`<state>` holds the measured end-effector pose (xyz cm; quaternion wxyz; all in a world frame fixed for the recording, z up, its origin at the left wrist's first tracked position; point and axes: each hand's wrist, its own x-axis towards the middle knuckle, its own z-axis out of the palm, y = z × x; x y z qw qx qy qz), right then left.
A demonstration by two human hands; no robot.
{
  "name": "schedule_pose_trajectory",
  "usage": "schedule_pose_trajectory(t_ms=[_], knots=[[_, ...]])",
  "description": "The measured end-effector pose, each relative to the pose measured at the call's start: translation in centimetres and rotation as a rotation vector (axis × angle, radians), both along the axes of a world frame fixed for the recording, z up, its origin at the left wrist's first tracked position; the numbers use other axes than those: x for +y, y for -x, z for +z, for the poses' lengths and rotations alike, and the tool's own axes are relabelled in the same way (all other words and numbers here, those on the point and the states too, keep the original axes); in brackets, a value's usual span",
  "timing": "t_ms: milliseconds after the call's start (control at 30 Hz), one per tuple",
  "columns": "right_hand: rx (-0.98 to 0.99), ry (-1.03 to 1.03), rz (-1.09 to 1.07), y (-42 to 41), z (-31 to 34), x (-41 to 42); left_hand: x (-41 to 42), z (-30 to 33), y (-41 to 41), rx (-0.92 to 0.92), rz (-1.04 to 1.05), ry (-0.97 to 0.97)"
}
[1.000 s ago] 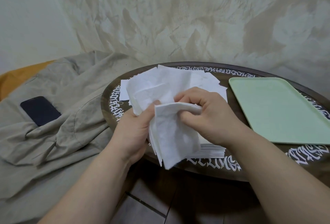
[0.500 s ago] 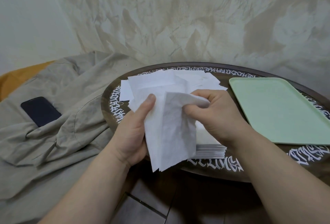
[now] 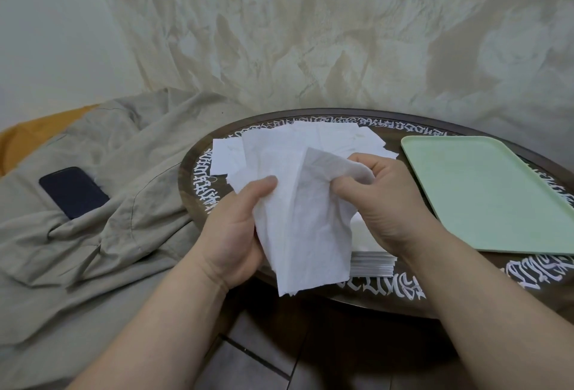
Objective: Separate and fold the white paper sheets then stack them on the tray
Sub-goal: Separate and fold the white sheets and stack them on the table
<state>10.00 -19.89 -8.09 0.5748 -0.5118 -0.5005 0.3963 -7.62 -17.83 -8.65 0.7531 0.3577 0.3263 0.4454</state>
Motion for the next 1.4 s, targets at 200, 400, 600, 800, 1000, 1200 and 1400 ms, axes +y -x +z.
schedule_pose_trajectory(t_ms=[200, 400, 600, 800, 1000, 1200, 1400], knots=[[-0.548, -0.063, -0.217, 0.2, 0.3, -0.1, -0.4, -0.1, -0.6, 0.097, 0.105, -0.055], [-0.696, -0.114, -0.098, 0.9, 1.7, -1.3, -0.4, -0.3, -0.6, 0.115, 0.064, -0.043], [-0.468, 0.039, -0.016, 0.5, 1.1, -1.2, -0.4, -0.1, -0.6, 0.054, -0.041, 0.004], [-0.283, 0.098, 0.003, 0.3, 1.0, -0.7, -0.1, -0.2, -0.4, 0.103, -0.015, 0.049], [-0.244, 0.120, 0.062, 0.4, 0.8, -0.8, -0.1, -0.1, -0.4, 0.123, 0.006, 0.019], [-0.303, 0.047, -0.012, 1.2, 1.1, -1.0, -0.5, 0.0, -0.6, 0.007, -0.113, -0.095], [-0.256, 0.050, -0.064, 1.7, 1.0, -0.8, -0.5, -0.1, -0.3, 0.117, -0.091, -0.163]])
